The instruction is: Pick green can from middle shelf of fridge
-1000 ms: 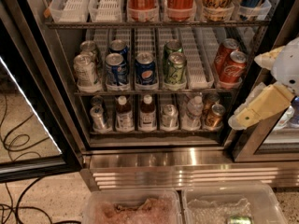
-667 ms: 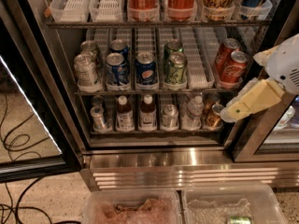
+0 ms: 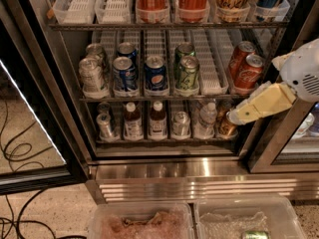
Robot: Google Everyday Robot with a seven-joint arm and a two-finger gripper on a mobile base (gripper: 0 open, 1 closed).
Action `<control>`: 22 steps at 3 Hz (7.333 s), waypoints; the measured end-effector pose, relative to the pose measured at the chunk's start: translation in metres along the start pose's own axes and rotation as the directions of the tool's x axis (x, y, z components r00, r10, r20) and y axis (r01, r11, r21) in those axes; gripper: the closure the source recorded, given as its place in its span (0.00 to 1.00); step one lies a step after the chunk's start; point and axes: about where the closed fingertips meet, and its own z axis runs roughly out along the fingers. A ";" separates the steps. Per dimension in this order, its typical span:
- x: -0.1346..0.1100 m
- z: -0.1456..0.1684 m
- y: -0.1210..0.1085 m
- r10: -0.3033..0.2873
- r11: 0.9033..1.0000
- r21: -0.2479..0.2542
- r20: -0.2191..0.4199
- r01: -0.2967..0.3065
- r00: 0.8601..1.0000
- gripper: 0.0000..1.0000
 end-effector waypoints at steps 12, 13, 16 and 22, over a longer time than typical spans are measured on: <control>-0.040 0.133 0.016 0.339 0.916 0.132 0.247 -0.378 0.908 0.00; -0.036 0.131 0.008 0.349 0.903 0.165 0.257 -0.396 0.901 0.00; -0.018 0.118 -0.048 0.375 0.821 0.327 0.309 -0.468 0.874 0.00; -0.071 0.131 -0.053 0.386 0.743 0.388 0.418 -0.546 0.822 0.00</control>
Offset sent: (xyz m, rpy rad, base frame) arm 0.0220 0.0020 -0.0202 0.1271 -0.0332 -0.0604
